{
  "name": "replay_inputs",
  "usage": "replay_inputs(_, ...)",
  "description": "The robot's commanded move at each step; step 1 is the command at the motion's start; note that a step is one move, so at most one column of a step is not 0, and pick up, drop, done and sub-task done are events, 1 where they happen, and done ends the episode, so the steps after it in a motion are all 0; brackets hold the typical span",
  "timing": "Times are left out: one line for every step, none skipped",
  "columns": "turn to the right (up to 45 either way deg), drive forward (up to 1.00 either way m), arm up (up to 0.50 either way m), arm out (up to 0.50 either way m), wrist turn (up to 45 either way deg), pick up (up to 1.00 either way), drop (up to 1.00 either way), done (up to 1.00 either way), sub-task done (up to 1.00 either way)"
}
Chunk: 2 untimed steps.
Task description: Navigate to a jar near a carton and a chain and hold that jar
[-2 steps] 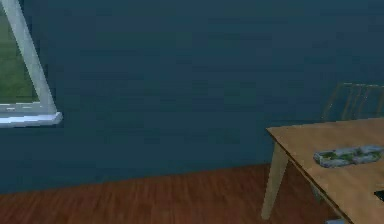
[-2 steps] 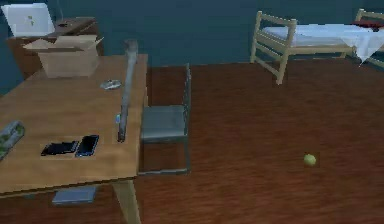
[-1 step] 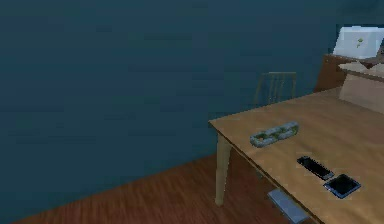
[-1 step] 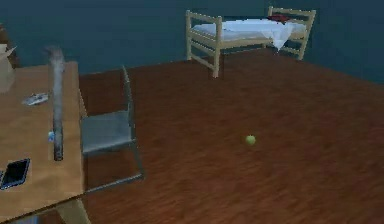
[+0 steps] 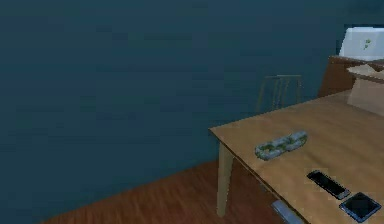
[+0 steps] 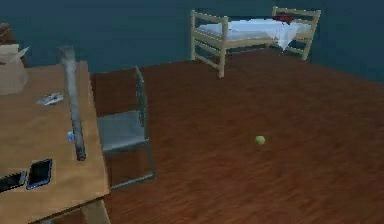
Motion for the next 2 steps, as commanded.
replay_inputs(45.0,0.0,0.0,0.0,0.0,0.0,0.0,0.0,0.0)
replay_inputs(45.0,0.0,0.0,0.0,0.0,0.0,0.0,0.0,0.0)
